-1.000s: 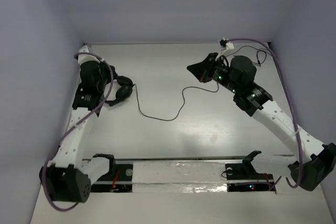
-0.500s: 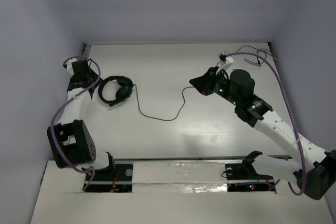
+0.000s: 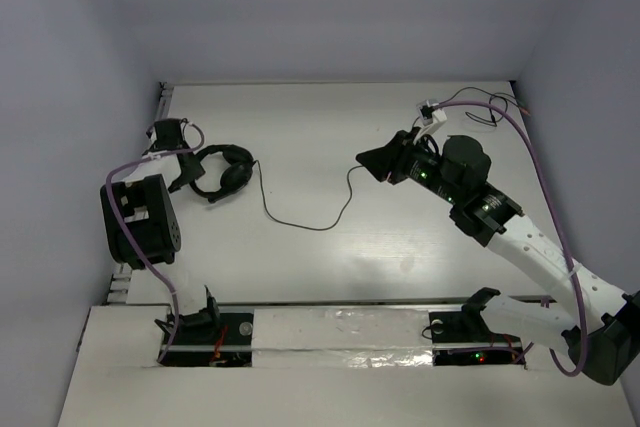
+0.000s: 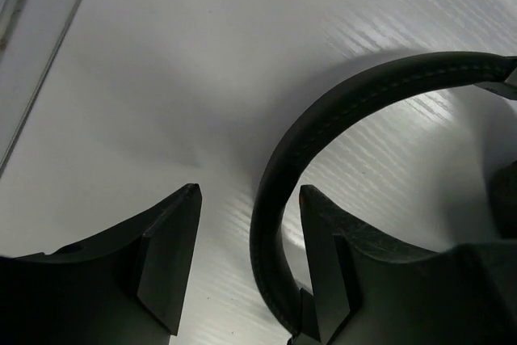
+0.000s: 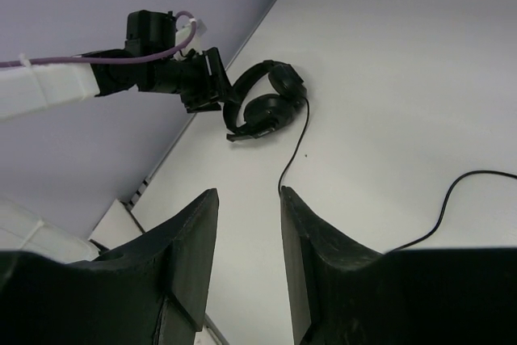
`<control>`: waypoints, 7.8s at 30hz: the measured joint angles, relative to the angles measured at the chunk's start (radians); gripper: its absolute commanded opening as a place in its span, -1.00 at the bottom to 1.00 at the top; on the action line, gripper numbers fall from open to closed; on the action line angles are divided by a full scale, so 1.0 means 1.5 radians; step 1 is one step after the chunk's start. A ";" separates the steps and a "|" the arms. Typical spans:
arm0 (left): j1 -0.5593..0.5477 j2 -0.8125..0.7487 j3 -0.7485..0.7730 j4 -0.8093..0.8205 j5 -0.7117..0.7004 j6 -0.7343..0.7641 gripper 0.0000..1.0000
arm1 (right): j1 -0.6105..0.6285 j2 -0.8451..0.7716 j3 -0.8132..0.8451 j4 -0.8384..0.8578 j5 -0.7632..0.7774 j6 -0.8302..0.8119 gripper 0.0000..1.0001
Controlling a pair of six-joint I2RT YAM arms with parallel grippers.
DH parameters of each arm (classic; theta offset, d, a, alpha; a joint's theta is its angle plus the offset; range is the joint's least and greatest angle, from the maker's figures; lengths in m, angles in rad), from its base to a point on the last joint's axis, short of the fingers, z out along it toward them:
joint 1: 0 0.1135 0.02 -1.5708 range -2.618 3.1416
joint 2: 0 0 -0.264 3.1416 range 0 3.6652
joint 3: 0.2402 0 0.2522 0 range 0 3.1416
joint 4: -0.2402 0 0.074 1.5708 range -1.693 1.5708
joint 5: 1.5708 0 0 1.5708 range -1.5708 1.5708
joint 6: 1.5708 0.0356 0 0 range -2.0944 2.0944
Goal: Wrap the headphones
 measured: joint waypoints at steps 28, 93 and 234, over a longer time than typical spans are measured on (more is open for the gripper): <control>-0.143 0.023 0.091 -0.041 0.085 0.039 -1.00 | 0.004 0.018 0.010 0.002 -0.027 -0.037 -1.00; -0.136 -0.171 0.673 -0.054 0.649 -0.243 -1.00 | -0.072 0.448 -0.013 0.364 -0.225 -0.170 -0.38; -0.332 -0.354 0.050 0.247 0.548 -0.222 -1.00 | -0.050 0.319 0.019 0.306 -0.168 -0.086 0.01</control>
